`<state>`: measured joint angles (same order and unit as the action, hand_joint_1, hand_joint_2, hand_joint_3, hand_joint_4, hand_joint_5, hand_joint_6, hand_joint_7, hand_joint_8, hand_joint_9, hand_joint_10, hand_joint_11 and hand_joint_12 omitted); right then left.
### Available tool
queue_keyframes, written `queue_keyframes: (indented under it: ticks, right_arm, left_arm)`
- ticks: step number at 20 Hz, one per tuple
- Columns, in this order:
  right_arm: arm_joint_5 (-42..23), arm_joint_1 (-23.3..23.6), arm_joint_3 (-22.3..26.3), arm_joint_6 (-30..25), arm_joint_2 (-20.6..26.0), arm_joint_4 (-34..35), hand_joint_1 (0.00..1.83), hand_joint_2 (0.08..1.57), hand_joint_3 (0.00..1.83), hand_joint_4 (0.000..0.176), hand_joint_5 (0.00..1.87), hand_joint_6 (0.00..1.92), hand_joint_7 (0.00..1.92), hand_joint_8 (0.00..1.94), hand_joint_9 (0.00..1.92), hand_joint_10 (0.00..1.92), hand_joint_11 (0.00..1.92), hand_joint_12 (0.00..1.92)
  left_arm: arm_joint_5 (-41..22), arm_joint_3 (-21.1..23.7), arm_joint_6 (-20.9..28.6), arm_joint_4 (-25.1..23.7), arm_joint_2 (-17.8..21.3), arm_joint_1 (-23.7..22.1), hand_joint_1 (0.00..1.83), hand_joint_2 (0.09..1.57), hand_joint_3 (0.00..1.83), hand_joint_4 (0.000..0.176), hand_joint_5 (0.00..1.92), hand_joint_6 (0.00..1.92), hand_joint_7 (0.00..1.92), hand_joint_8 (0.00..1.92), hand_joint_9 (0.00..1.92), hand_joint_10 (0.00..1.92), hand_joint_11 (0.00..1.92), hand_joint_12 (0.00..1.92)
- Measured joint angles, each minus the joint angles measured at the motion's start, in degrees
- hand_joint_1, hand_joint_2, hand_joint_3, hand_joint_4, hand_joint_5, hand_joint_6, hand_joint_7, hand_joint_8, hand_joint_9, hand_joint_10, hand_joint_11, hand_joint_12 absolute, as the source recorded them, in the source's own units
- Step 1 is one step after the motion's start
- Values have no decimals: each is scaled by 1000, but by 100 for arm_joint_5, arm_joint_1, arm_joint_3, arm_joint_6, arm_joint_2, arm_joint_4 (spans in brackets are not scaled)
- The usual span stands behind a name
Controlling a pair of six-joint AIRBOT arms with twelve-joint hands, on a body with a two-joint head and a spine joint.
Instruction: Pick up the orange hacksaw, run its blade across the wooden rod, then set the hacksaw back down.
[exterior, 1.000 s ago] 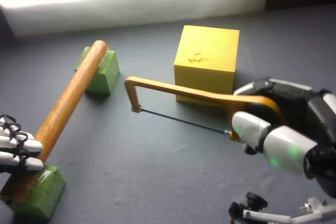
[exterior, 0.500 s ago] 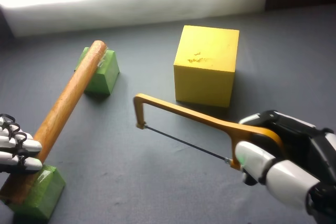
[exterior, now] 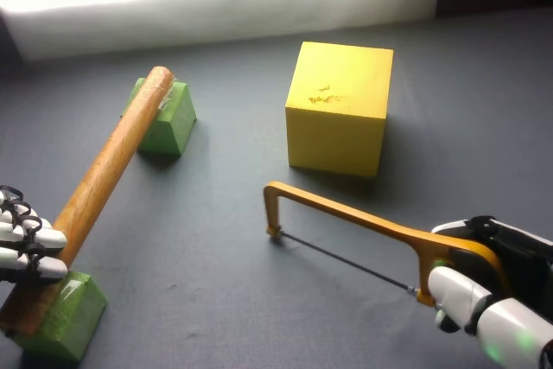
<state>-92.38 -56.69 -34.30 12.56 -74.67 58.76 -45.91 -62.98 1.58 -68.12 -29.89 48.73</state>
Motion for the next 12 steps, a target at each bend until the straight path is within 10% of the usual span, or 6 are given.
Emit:
queue_keyframes:
  ticks: [5,7,9,12]
  right_arm:
    - [507,7,-579,-247,-7,-487,1364,1181,1,0,747,1069,786,1317,912,1365,905,1353]
    - [702,63,-708,-260,-79,-481,1483,1175,0,0,651,1135,759,1299,931,1210,781,1676]
    - [820,90,-802,-264,-101,-503,1224,1221,1,0,660,1305,860,1299,788,1121,708,1551]
    - [999,90,-962,-284,-116,-634,1177,1145,0,0,655,228,681,384,567,797,416,1571]
  left_arm:
    - [2,0,0,-2,0,0,0,1223,1,0,89,1,50,1,57,3,0,253]
    - [2,2,0,-2,0,0,0,1230,2,0,96,2,57,2,63,2,0,258]
    - [7,2,0,0,0,0,0,1229,1,0,89,1,52,0,56,0,0,222]
    - [7,2,0,0,0,0,0,1221,0,0,82,0,43,0,52,0,0,231]
